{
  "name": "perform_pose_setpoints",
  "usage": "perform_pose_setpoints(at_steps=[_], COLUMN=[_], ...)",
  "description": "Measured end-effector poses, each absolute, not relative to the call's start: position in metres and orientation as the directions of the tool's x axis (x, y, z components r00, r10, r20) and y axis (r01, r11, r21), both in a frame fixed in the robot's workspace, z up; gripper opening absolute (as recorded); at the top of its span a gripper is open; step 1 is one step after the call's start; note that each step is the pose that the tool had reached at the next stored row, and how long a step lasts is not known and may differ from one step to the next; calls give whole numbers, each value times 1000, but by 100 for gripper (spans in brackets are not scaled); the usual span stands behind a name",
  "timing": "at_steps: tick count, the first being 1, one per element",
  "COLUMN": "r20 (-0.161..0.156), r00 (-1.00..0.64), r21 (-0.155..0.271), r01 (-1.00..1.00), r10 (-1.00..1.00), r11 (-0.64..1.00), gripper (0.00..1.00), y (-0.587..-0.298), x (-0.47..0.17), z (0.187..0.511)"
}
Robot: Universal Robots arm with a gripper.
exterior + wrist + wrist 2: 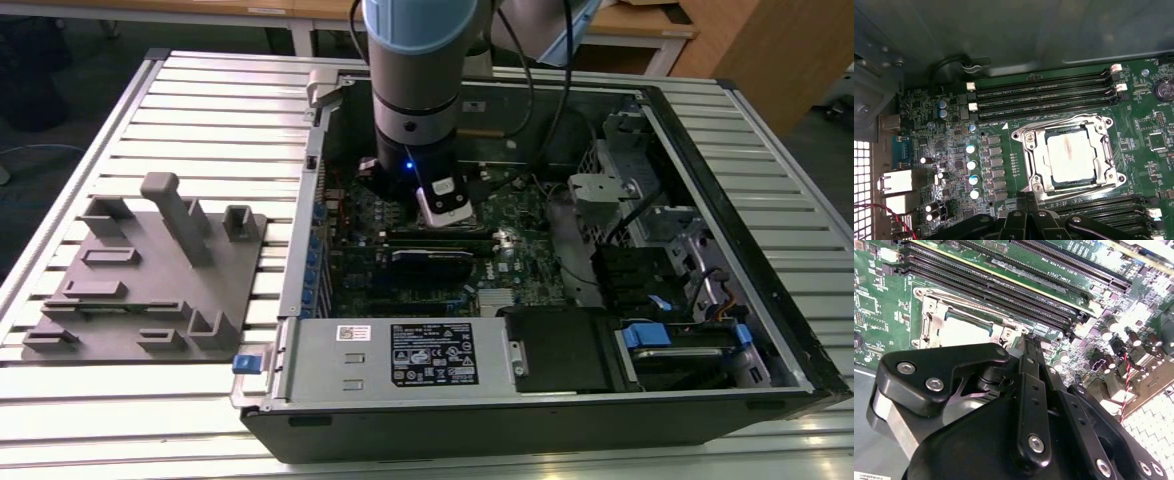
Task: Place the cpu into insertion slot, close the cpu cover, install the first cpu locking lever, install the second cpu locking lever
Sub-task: 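Install the second cpu locking lever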
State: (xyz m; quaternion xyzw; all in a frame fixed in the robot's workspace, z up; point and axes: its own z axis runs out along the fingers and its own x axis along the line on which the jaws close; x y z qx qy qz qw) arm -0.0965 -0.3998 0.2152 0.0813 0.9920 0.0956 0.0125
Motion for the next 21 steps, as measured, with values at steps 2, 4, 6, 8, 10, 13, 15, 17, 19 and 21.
perform_pose_setpoints(at_steps=[2,4,6,8,10,13,15,17,19,21], r20=[-9,-9,-9,-9,-9,-9,-9,-9,-9,-9], r00=[-986,-986,-986,-986,-986,-986,-986,-986,-986,-986], r21=[192,191,191,191,191,191,191,191,191,191], r01=[159,159,159,159,159,159,159,159,159,159], r10=[164,164,164,164,164,164,164,164,164,164], r11=[969,969,969,969,969,969,969,969,969,969], gripper=[11,11,11,11,11,11,11,11,11,11], y=[-400,-400,-400,-400,-400,-400,-400,-400,-400,-400], x=[-96,-95,-94,-94,-94,-94,-94,-94,-94,-94], z=[215,215,215,215,215,216,218,219,219,219])
